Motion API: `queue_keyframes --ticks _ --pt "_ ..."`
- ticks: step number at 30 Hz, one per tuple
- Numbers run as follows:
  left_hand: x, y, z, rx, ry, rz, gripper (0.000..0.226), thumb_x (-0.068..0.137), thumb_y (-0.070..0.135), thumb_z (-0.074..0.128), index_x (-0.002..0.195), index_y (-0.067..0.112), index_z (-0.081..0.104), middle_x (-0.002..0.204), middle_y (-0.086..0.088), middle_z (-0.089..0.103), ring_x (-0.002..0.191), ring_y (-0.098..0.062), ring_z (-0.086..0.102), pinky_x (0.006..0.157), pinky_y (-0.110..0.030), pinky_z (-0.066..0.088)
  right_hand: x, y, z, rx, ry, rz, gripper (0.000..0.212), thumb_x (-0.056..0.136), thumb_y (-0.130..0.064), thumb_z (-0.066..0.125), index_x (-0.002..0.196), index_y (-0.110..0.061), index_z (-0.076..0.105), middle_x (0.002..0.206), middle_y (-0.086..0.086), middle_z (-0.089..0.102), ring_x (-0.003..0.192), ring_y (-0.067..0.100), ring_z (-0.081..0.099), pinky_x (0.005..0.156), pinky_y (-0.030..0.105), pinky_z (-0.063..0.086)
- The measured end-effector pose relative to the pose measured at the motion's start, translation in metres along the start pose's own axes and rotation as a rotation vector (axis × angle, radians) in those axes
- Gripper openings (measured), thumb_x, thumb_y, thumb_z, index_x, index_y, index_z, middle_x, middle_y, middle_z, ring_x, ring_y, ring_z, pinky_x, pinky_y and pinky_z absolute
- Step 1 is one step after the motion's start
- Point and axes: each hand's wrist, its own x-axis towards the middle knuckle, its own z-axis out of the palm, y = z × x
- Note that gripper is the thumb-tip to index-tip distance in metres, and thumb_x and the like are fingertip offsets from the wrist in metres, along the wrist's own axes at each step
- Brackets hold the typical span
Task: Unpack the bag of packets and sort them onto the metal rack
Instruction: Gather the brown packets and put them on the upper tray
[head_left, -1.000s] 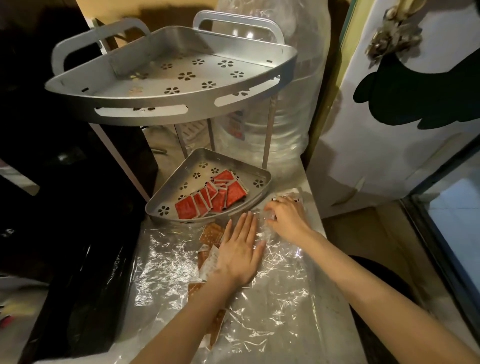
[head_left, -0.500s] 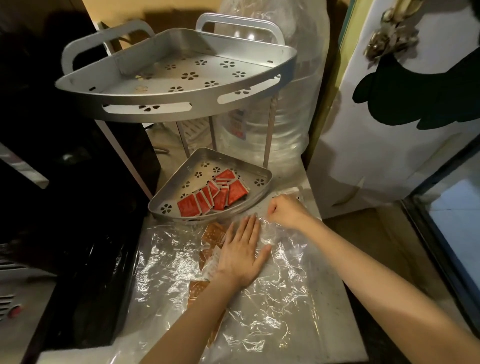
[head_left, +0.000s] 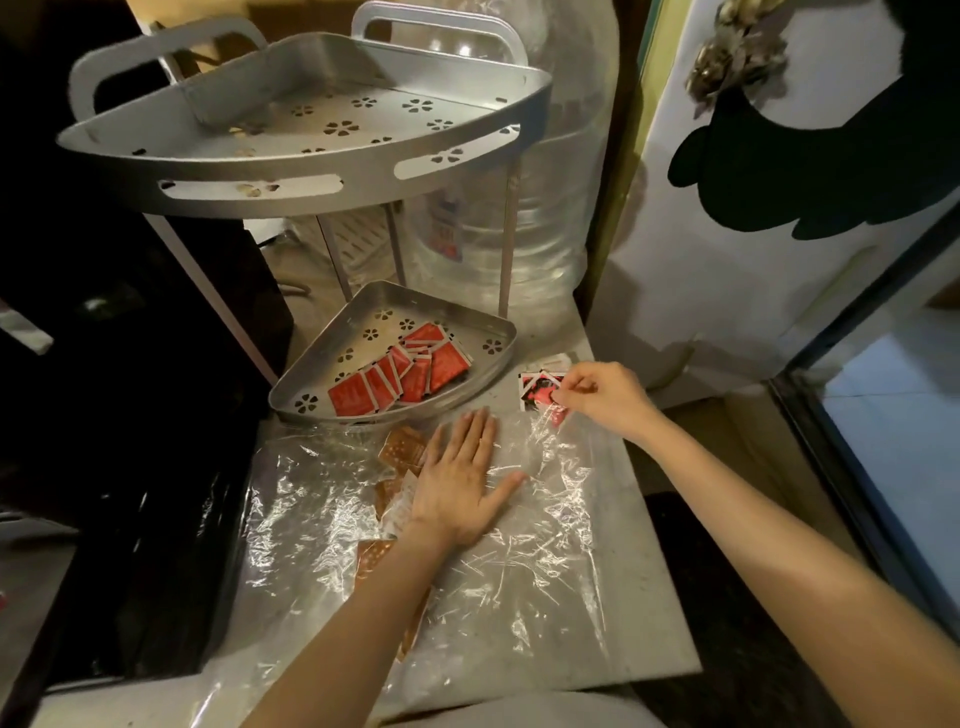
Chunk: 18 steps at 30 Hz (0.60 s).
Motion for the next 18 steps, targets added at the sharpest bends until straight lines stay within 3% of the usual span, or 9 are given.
queue_keyframes --ticks 3,7,8,10,13,16,18 --pt "-0.001 0.001 -0.004 -0.015 0.018 -0.004 0.091 0.066 0.071 -0.027 0.141 0.022 -0.017 0.149 0.002 -0.022 0.139 -0.012 -0.021 0.114 -0.036 -0.015 -0.002 0.010 -0.002 0.046 0.110 0.029 0.009 0.078 -0.023 0.071 0.080 -0.015 0.067 0.081 0.002 0.065 0.079 0.013 0.057 0.072 0.024 0.041" --pt "-0.004 0.001 -0.003 -0.038 0.072 -0.002 0.068 0.082 0.060 -0.004 0.141 0.027 -0.018 0.150 0.002 -0.019 0.141 -0.015 -0.015 0.115 -0.038 -0.012 -0.008 0.017 -0.006 0.140 0.162 0.036 0.010 0.078 -0.022 0.071 0.082 -0.014 0.066 0.085 0.002 0.065 0.086 0.015 0.057 0.076 0.025 0.041" --pt "-0.004 0.001 -0.002 -0.038 0.098 0.002 0.067 0.085 0.057 0.003 0.143 0.027 -0.013 0.152 0.001 -0.014 0.142 -0.016 -0.010 0.115 -0.040 -0.009 -0.011 0.017 -0.007 0.152 0.156 0.024 0.009 0.079 -0.021 0.070 0.082 -0.013 0.066 0.084 0.001 0.064 0.087 0.015 0.057 0.077 0.025 0.041" --pt "-0.006 0.000 0.000 -0.012 0.172 0.028 0.063 0.089 0.048 0.021 0.146 0.022 0.016 0.154 -0.004 0.013 0.143 -0.022 0.013 0.115 -0.045 0.006 -0.014 0.018 -0.006 0.166 0.155 0.008 0.008 0.080 -0.021 0.069 0.083 -0.013 0.066 0.084 0.000 0.064 0.087 0.016 0.057 0.078 0.026 0.041" --pt "-0.010 0.002 -0.003 -0.034 0.278 0.106 0.044 0.089 0.037 0.034 0.117 0.013 0.058 0.128 -0.009 0.058 0.118 -0.027 0.054 0.101 -0.047 0.040 -0.019 0.019 -0.004 0.160 0.183 -0.021 0.008 0.082 -0.022 0.067 0.084 -0.015 0.065 0.086 0.001 0.063 0.084 0.016 0.057 0.075 0.026 0.043" --pt "-0.020 0.008 -0.020 -0.262 0.356 0.100 0.047 0.091 0.037 0.030 0.101 0.011 0.068 0.107 -0.005 0.068 0.100 -0.019 0.059 0.089 -0.037 0.042 -0.024 0.017 0.000 0.148 0.201 -0.064 0.007 0.084 -0.022 0.064 0.082 -0.015 0.062 0.083 -0.001 0.059 0.073 0.012 0.052 0.066 0.020 0.040" --pt "-0.031 0.012 -0.029 -0.360 0.295 0.132 0.051 0.090 0.042 0.029 0.096 0.014 0.070 0.104 0.000 0.069 0.096 -0.007 0.055 0.088 -0.033 0.043 -0.026 0.014 0.004 0.170 0.223 -0.069 0.007 0.085 -0.020 0.063 0.080 -0.017 0.059 0.083 -0.001 0.057 0.072 0.012 0.050 0.063 0.019 0.038"
